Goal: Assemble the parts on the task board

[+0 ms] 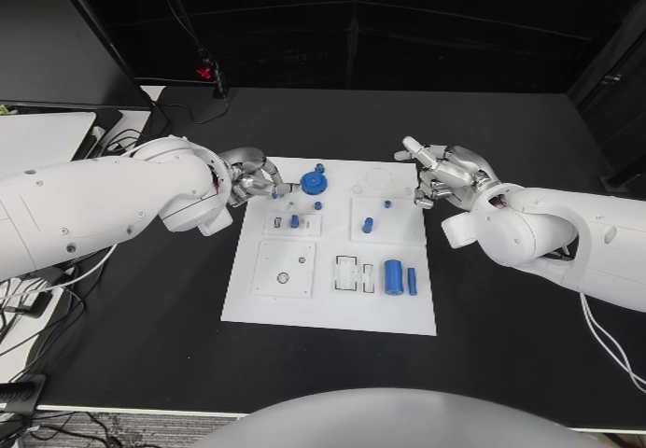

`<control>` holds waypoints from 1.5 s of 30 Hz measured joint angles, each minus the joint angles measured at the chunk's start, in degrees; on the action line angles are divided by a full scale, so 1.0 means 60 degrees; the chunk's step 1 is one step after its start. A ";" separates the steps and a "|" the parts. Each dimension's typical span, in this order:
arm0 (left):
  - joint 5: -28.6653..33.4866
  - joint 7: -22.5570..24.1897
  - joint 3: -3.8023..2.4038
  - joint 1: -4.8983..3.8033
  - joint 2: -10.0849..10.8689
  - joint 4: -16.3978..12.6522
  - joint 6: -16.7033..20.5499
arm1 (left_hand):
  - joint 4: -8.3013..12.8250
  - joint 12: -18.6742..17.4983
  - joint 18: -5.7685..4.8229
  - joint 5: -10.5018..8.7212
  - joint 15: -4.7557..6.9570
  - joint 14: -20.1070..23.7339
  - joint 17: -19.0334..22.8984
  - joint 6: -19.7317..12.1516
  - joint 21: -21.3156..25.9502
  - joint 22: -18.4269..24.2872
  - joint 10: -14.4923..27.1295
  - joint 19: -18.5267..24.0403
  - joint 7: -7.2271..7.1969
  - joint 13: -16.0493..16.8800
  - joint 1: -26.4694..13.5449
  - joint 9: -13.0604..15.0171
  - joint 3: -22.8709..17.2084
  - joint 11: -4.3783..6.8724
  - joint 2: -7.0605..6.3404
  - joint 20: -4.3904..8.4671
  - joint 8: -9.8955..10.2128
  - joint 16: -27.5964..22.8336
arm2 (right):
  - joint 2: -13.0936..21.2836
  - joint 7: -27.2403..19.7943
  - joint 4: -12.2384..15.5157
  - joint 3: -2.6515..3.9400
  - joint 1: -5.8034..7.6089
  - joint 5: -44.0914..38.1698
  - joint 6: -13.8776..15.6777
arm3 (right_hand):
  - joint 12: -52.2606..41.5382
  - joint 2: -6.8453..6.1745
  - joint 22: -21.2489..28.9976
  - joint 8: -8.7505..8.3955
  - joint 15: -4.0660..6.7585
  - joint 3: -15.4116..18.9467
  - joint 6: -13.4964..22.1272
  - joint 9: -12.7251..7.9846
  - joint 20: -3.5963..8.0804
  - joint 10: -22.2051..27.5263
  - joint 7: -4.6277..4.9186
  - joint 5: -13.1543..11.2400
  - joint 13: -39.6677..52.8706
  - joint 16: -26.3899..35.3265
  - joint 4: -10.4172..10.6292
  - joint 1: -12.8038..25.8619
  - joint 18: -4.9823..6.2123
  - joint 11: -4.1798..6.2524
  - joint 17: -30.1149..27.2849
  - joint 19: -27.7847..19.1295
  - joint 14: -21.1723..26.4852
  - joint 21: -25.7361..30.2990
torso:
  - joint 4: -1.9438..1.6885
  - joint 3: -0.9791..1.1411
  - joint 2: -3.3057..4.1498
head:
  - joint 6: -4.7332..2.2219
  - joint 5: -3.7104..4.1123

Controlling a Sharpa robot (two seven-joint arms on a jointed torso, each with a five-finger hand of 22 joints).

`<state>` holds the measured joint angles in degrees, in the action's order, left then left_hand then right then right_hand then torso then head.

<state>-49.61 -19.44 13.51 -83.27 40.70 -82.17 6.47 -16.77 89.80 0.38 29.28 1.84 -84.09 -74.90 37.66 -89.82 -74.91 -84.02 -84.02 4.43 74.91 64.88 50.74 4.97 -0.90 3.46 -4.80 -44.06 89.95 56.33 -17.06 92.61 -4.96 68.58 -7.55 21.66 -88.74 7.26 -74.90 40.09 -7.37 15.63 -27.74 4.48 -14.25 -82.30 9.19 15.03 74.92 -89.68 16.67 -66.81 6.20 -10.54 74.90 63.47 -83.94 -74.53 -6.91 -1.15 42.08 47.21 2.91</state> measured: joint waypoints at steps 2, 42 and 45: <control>-0.0001 0.0310 -0.0006 -0.0106 0.0123 -0.0039 0.0190 | -0.0012 0.0000 0.0000 -0.0002 0.0000 0.0000 0.0000 0.0000 0.0000 0.0000 0.0000 0.0000 0.0000 0.0000 -0.0017 -0.0029 0.0029 0.0000 -0.0017 0.0000 0.0042 0.0000 | -0.0006 0.0000 -0.0008 0.0000 0.0000 0.0000 0.0000 | 0.0000 0.0000 0.0000 0.0000 0.0000 0.0000 0.0000 0.0000 0.0000 0.0000 0.0000 0.0000 0.0000 0.0000 0.0000 0.0000 0.0000 0.0000 0.0000 0.0000 0.0000 0.0000 | -0.0002 0.0001 -0.0003 | -0.0049 -0.0066; -0.0498 0.0599 0.0002 -0.0103 -0.1423 0.3379 -0.2643 | 0.0003 0.0000 -0.0001 -0.3297 -0.0066 0.0000 0.0000 0.0994 0.0000 0.0000 0.0000 -0.0001 0.0068 0.0007 -0.0965 -0.1207 0.1225 -0.0071 0.0345 -0.0071 0.1079 0.0000 | -0.0088 -0.0002 -0.0062 -0.0001 -0.0046 -0.0002 0.0000 | 0.0000 0.0000 0.0000 0.0040 0.0000 0.0000 0.0000 -0.0017 0.0003 0.0035 0.0000 -0.0001 0.0000 0.0000 0.0000 0.0000 -0.0001 -0.0035 0.0000 -0.0072 0.0000 0.0000 | 0.0004 -0.0011 0.0005 | -0.0678 -0.0659; -0.0553 0.0520 0.0002 -0.0084 -0.1518 0.3492 -0.2740 | 0.0003 0.0000 -0.0001 -0.3297 -0.0066 0.0000 0.0000 0.0994 0.0000 0.0000 0.0000 -0.0001 0.0068 0.0007 -0.0957 -0.1235 0.1225 -0.0071 0.0354 -0.0070 0.1105 0.0000 | -0.0096 -0.0002 -0.0063 -0.0001 -0.0049 -0.0002 0.0000 | 0.0000 0.0000 0.0000 0.0040 0.0000 0.0000 0.0000 -0.0017 0.0003 0.0035 0.0000 -0.0001 0.0000 0.0000 0.0000 0.0000 -0.0001 -0.0035 0.0000 -0.0072 0.0000 0.0000 | 0.0004 -0.0010 0.0004 | -0.0681 -0.0656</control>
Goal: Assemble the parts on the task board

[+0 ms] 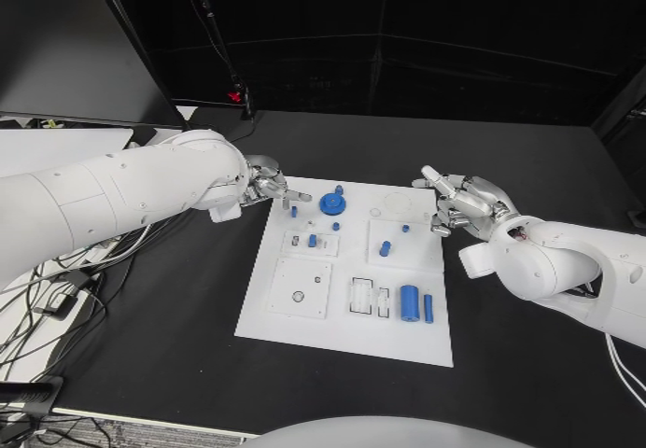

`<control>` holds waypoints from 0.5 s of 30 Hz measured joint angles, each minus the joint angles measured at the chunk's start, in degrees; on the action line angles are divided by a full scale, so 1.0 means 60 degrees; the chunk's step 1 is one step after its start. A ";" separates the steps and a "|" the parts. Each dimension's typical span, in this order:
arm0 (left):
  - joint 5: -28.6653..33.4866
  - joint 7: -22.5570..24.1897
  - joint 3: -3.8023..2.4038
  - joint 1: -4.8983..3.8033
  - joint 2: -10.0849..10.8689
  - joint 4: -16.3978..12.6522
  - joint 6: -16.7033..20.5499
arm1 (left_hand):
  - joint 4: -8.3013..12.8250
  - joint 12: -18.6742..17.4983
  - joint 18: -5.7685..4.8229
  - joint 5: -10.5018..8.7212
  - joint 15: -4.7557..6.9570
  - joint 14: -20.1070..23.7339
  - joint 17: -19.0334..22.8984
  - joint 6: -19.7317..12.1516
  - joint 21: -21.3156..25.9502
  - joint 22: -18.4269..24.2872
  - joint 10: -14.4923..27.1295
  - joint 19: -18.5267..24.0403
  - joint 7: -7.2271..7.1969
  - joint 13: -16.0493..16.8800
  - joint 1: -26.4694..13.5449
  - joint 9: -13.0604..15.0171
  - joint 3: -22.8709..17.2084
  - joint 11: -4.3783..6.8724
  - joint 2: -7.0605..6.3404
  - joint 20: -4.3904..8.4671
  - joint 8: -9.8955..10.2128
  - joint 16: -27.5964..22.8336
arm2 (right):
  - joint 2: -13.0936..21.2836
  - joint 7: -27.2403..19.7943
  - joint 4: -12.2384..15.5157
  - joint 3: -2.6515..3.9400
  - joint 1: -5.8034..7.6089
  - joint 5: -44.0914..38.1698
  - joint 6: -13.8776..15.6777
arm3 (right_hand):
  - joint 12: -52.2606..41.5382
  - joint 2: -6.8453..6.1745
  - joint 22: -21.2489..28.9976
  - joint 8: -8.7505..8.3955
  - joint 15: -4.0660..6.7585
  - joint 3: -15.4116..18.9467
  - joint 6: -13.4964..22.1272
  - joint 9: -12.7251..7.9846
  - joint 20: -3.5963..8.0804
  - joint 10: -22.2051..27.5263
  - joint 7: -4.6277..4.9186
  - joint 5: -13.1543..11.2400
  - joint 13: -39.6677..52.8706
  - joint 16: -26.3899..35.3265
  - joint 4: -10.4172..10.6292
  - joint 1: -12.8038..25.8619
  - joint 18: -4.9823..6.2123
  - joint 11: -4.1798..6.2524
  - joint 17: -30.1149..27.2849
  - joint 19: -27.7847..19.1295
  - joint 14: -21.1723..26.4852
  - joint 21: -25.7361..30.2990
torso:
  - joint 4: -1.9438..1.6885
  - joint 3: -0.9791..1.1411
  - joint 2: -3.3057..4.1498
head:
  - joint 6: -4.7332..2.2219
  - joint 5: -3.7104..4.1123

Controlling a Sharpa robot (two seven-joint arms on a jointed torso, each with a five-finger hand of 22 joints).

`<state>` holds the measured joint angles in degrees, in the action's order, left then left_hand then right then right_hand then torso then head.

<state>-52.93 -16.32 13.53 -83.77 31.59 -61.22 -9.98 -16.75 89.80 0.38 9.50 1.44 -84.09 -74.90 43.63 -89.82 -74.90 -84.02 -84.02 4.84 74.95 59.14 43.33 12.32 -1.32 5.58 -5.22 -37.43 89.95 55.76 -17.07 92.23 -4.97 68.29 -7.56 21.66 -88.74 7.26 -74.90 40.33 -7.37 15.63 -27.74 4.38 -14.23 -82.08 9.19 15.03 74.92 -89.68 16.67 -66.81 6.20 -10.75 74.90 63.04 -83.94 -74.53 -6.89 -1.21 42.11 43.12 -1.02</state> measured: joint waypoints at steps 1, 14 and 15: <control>-0.0022 -0.0032 0.0000 0.0007 -0.0023 0.0032 -0.0028 | 0.0000 0.0000 0.0000 0.0000 0.0000 0.0000 0.0000 0.0000 0.0000 0.0000 0.0000 0.0000 0.0000 0.0000 0.0036 -0.0006 0.0000 0.0000 0.0035 0.0000 0.0000 0.0000 | 0.0000 0.0000 0.0000 0.0000 0.0000 0.0000 0.0000 | 0.0000 0.0000 0.0000 0.0000 0.0000 0.0000 0.0000 0.0000 0.0000 0.0000 0.0000 0.0000 0.0000 0.0000 0.0000 0.0000 0.0000 0.0000 0.0000 0.0000 0.0000 0.0000 | 0.0000 0.0000 0.0000 | 0.0000 0.0000; -0.0303 -0.0432 -0.0001 0.0080 -0.0304 0.0419 -0.0343 | 0.0000 0.0000 0.0000 0.0001 0.0000 0.0000 0.0000 0.0070 0.0000 0.0000 0.0000 0.0000 -0.0001 -0.0002 0.0122 -0.0032 0.0000 0.0000 0.0122 0.0000 0.0043 0.0000 | 0.0001 0.0000 0.0006 0.0000 -0.0003 0.0000 0.0000 | 0.0000 0.0000 0.0000 0.0000 0.0000 0.0000 0.0000 0.0001 0.0000 0.0000 0.0000 0.0000 0.0000 0.0000 0.0000 0.0000 -0.0001 0.0000 0.0000 0.0000 0.0000 0.0000 | -0.0004 0.0005 -0.0002 | 0.0015 -0.0001; -0.0312 -0.0447 -0.0001 0.0084 -0.0328 0.0447 -0.0363 | 0.0000 0.0000 0.0000 0.0001 0.0000 0.0000 0.0000 0.0070 0.0000 0.0000 0.0000 0.0000 -0.0001 -0.0002 0.0122 -0.0033 0.0000 0.0000 0.0122 0.0000 0.0043 0.0000 | 0.0001 0.0000 0.0006 0.0000 -0.0003 0.0000 0.0000 | 0.0000 0.0000 0.0000 0.0000 0.0000 0.0000 0.0000 0.0001 0.0000 0.0000 0.0000 0.0000 0.0000 0.0000 0.0000 0.0000 -0.0001 0.0000 0.0000 0.0000 0.0000 0.0000 | -0.0005 0.0005 -0.0002 | 0.0015 -0.0001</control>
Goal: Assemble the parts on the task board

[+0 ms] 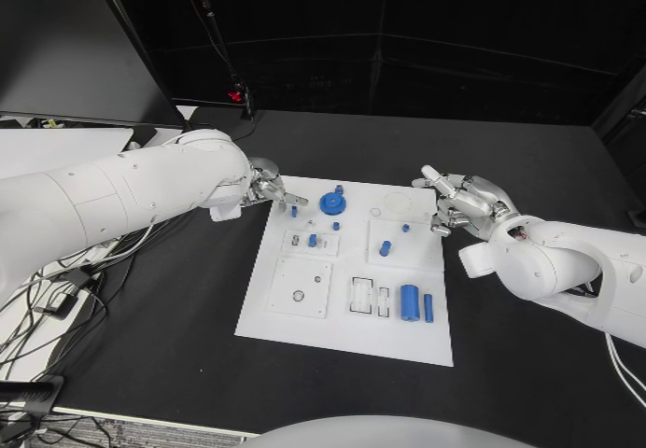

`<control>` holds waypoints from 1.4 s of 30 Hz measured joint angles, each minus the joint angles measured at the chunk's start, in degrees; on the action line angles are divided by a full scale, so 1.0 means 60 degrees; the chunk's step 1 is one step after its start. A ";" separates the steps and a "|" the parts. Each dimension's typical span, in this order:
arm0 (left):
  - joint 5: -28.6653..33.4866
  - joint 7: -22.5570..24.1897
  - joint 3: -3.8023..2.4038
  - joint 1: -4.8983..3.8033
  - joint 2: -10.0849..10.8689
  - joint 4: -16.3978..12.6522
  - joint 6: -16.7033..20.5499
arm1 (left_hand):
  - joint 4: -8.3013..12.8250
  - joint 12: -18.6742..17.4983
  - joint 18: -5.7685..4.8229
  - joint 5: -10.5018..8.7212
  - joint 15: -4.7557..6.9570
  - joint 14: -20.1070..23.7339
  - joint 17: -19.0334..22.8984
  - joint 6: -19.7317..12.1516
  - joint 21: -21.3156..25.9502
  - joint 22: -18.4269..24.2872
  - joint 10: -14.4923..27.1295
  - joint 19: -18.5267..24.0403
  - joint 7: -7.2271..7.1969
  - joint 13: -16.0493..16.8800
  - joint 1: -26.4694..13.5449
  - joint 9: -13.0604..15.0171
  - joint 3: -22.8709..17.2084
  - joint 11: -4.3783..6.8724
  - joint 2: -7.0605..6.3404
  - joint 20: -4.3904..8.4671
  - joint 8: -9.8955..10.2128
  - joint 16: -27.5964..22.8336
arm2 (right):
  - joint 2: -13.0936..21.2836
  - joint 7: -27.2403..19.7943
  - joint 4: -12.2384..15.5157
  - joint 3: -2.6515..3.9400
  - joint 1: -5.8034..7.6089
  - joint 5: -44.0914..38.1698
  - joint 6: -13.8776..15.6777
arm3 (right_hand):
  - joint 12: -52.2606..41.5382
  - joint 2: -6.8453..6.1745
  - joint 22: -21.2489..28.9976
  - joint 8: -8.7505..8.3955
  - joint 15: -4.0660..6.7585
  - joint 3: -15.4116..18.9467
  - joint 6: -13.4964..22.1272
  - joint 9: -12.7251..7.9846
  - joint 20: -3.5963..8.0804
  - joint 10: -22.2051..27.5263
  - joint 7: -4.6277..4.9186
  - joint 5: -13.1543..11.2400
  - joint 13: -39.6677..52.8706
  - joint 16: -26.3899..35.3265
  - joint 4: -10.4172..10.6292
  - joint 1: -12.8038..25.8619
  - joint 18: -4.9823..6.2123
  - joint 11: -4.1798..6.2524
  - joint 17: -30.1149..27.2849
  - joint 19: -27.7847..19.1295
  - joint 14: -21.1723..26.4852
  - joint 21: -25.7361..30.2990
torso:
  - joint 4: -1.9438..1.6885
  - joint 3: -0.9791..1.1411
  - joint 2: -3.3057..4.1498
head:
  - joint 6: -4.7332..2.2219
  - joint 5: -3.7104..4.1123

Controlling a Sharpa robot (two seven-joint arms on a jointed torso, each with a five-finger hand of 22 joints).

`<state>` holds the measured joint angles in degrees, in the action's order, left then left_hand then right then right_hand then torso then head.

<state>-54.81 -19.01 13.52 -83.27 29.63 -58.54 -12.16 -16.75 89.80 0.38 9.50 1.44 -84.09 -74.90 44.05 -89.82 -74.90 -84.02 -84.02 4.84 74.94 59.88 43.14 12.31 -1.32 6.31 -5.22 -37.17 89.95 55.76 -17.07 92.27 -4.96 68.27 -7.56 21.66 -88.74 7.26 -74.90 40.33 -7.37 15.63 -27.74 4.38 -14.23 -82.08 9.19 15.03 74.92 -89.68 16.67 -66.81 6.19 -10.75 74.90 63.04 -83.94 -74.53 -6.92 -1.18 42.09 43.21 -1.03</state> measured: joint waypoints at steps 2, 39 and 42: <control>-0.0019 -0.0030 0.0000 0.0009 -0.0056 0.0069 -0.0045 | 0.0000 0.0000 0.0000 0.0000 0.0000 0.0000 0.0000 0.0000 0.0000 0.0000 0.0000 0.0000 0.0000 0.0000 0.0000 -0.0004 0.0000 0.0000 0.0000 0.0000 0.0000 0.0000 | 0.0000 0.0000 0.0001 0.0000 0.0000 0.0000 0.0000 | 0.0000 0.0000 0.0000 0.0000 0.0000 0.0000 0.0000 0.0000 0.0000 0.0000 0.0000 0.0000 -0.0001 0.0000 0.0000 0.0000 0.0000 0.0000 0.0000 0.0000 0.0000 0.0000 | -0.0002 0.0000 -0.0001 | 0.0001 0.0000; -0.0092 0.0025 -0.0002 0.0202 -0.0686 0.0856 -0.0411 | 0.0007 0.0084 0.0000 0.1201 0.0000 0.0001 0.0000 0.0170 0.0000 -0.0006 0.0013 0.0000 -0.0102 0.0036 0.1655 -0.0260 -0.0145 -0.0012 0.0761 0.0000 0.0400 0.0000 | -0.0014 0.0000 0.0015 0.0001 -0.0001 0.0000 0.0002 | 0.0000 0.0000 0.0000 0.0000 0.0000 0.0000 0.0000 0.0002 0.0000 -0.0001 0.0000 0.0000 0.0000 0.0000 0.0000 0.0000 0.0000 0.0000 0.0000 0.0000 0.0000 0.0000 | -0.0002 -0.0002 -0.0003 | 0.0093 0.0143; -0.0092 0.0037 -0.0002 0.0202 -0.0691 0.0881 -0.0423 | 0.0007 0.0085 0.0000 0.1201 0.0000 0.0001 0.0000 0.0170 0.0000 -0.0006 0.0001 0.0000 -0.0102 0.0034 0.1656 -0.0263 -0.0145 0.0000 0.0762 0.0000 0.0400 0.0000 | -0.0014 0.0001 0.0014 0.0001 -0.0001 0.0000 0.0002 | 0.0000 0.0000 0.0000 0.0000 0.0000 0.0000 0.0000 0.0002 0.0000 0.0000 0.0000 0.0000 -0.0001 0.0000 0.0000 0.0000 -0.0001 0.0000 0.0000 0.0000 0.0000 0.0000 | -0.0005 -0.0001 -0.0003 | 0.0101 0.0143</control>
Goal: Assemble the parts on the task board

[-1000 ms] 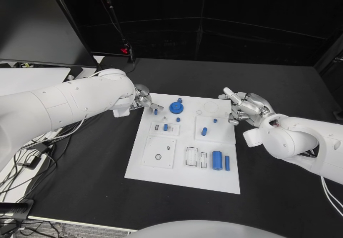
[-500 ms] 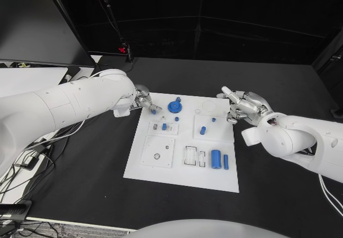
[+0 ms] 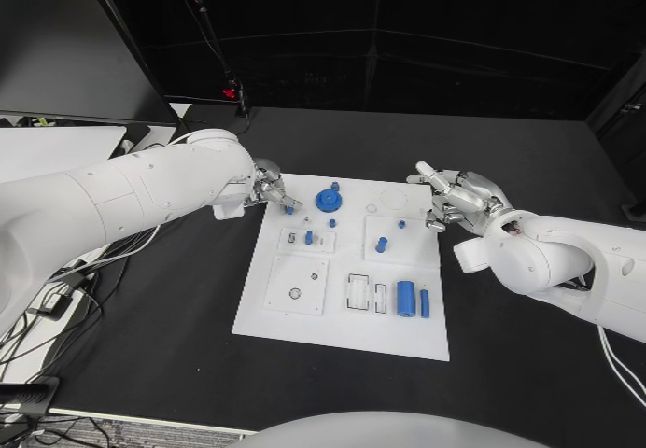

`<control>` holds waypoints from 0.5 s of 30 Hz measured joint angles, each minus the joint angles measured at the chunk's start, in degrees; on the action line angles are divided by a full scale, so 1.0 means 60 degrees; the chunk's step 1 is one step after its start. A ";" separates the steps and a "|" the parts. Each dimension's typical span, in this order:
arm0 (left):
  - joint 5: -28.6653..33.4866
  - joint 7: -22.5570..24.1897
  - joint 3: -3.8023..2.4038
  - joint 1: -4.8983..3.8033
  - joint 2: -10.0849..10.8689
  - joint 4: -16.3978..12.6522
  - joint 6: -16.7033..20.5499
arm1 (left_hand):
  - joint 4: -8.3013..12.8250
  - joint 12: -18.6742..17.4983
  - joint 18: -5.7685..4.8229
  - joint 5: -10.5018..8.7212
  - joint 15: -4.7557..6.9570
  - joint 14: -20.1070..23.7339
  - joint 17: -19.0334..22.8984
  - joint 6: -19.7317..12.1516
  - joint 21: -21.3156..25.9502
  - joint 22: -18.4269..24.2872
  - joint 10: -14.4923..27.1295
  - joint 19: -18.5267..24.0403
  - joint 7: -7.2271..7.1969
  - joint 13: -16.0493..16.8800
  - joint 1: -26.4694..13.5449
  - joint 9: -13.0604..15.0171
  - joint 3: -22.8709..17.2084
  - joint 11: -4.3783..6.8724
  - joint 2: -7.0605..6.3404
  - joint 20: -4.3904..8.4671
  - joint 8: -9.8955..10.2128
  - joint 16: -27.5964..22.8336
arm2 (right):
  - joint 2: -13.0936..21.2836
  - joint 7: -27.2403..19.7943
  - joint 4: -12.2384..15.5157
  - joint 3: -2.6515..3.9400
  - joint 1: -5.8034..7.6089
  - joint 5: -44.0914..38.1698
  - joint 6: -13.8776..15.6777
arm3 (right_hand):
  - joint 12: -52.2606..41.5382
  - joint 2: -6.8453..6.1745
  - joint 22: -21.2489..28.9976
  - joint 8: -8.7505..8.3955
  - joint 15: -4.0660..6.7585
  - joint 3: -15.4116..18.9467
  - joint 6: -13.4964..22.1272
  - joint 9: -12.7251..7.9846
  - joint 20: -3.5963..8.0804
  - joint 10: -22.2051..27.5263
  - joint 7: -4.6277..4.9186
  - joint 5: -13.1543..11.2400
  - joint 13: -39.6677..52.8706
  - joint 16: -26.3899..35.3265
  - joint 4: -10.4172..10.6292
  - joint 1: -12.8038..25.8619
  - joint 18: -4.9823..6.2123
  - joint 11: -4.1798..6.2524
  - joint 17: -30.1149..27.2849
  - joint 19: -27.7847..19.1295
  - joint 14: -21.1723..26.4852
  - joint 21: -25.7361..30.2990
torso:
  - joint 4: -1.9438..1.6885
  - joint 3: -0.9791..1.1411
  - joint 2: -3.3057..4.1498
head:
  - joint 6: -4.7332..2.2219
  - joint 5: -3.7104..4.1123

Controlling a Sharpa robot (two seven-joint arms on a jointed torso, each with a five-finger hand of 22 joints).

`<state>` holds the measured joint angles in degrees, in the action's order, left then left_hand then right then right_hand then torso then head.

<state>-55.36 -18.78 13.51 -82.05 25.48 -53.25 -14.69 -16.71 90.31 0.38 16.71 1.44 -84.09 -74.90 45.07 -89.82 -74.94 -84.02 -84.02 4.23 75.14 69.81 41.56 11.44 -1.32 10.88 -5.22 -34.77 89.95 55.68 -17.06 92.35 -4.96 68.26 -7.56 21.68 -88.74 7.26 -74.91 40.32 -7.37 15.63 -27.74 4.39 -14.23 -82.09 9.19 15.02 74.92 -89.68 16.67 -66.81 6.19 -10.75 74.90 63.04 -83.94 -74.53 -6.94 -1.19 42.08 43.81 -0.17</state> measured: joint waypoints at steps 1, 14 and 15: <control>0.0000 0.0004 0.0000 0.0000 -0.0001 0.0006 -0.0004 | 0.0000 0.0000 -0.0001 0.0000 0.0000 0.0000 0.0000 0.0020 0.0000 0.0000 0.0000 0.0000 0.0019 -0.0001 0.0002 0.0000 0.0000 0.0000 0.0002 0.0000 0.0000 0.0000 | 0.0000 0.0000 0.0000 0.0000 0.0000 0.0000 0.0000 | 0.0000 0.0000 0.0000 0.0000 0.0000 0.0000 0.0000 0.0000 0.0000 0.0000 0.0000 0.0000 0.0000 0.0000 0.0000 0.0000 0.0001 0.0000 0.0000 0.0000 0.0000 0.0000 | -0.0001 0.0000 0.0000 | 0.0001 0.0000; -0.0004 0.0085 0.0000 0.0004 -0.0023 0.0022 -0.0122 | 0.0001 -0.0012 -0.0001 0.1291 -0.0016 0.0016 0.0000 0.0125 0.0000 0.0001 0.0018 0.0000 -0.0056 0.0004 0.0591 -0.0101 -0.0132 0.0055 -0.0067 0.0000 0.0121 0.0000 | -0.0002 0.0001 -0.0005 0.0000 0.0000 0.0000 0.0001 | 0.0000 0.0000 0.0000 0.0000 0.0000 0.0000 0.0000 0.0000 0.0000 0.0000 0.0000 0.0000 0.0000 0.0000 0.0000 0.0000 0.0001 0.0000 0.0000 0.0000 0.0000 0.0000 | -0.0001 0.0000 0.0000 | 0.0021 0.0024; -0.0004 0.0100 0.0000 0.0004 -0.0024 0.0022 -0.0132 | -0.0019 -0.0017 0.0000 0.1365 -0.0008 0.0018 0.0000 0.0143 0.0000 0.0002 0.0018 0.0000 -0.0073 0.0006 0.0613 -0.0109 -0.0160 0.0055 -0.0089 0.0000 0.0158 0.0000 | -0.0003 0.0001 -0.0006 0.0000 0.0000 0.0000 0.0001 | 0.0000 0.0000 0.0000 0.0000 0.0000 0.0000 0.0000 0.0001 0.0000 0.0000 0.0000 0.0000 0.0000 0.0000 0.0000 0.0000 0.0000 0.0000 0.0000 0.0000 0.0000 0.0000 | -0.0001 0.0000 -0.0001 | 0.0024 0.0027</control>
<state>-55.38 -18.18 13.51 -82.03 25.33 -53.12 -15.48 -16.82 90.21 0.38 24.90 1.39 -83.98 -74.90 45.92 -89.82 -74.93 -83.91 -84.02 3.79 75.18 73.49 40.90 10.49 -1.00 10.34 -5.22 -33.82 89.95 55.67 -17.05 92.32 -4.96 68.26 -7.56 21.68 -88.74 7.26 -74.90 40.32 -7.37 15.63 -27.74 4.40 -14.23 -82.09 9.19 15.02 74.92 -89.68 16.67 -66.81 6.19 -10.75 74.90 63.05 -83.94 -74.53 -6.95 -1.19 42.07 43.96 -0.01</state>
